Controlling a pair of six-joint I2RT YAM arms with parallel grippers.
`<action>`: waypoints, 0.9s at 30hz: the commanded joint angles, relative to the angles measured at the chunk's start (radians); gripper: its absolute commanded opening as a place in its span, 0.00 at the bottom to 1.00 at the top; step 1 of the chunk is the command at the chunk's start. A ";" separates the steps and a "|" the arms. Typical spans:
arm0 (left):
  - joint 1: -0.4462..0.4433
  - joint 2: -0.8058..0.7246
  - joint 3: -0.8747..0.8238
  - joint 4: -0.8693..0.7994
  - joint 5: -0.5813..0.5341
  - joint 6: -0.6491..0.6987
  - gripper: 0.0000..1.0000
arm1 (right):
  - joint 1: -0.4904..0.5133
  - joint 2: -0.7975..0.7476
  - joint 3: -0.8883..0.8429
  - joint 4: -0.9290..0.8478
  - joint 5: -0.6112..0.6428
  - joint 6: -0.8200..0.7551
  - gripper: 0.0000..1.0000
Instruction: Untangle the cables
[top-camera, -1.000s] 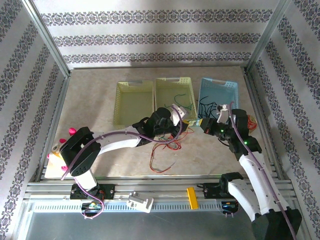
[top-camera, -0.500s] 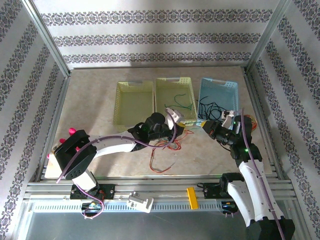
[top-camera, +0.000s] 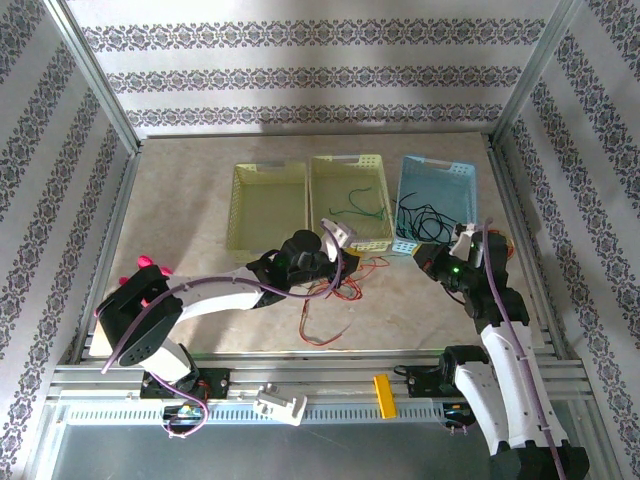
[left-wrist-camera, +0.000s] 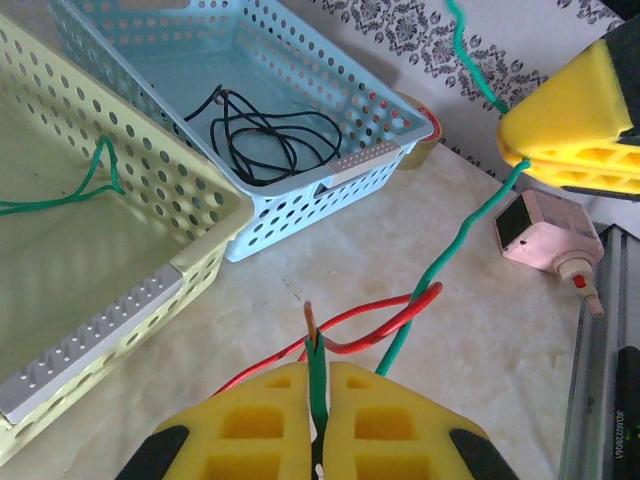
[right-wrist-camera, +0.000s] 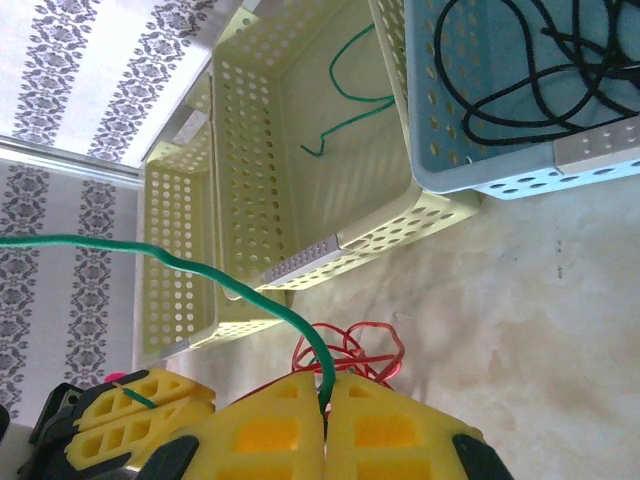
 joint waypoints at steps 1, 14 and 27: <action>0.118 -0.016 -0.099 -0.289 -0.155 -0.021 0.00 | -0.074 -0.027 0.097 0.026 0.456 -0.081 0.04; 0.145 -0.069 -0.123 -0.283 -0.101 -0.011 0.00 | -0.073 0.025 0.133 0.006 0.431 -0.155 0.06; 0.144 -0.096 0.044 -0.533 0.321 0.142 0.00 | 0.148 0.244 0.111 0.036 0.115 -0.222 0.22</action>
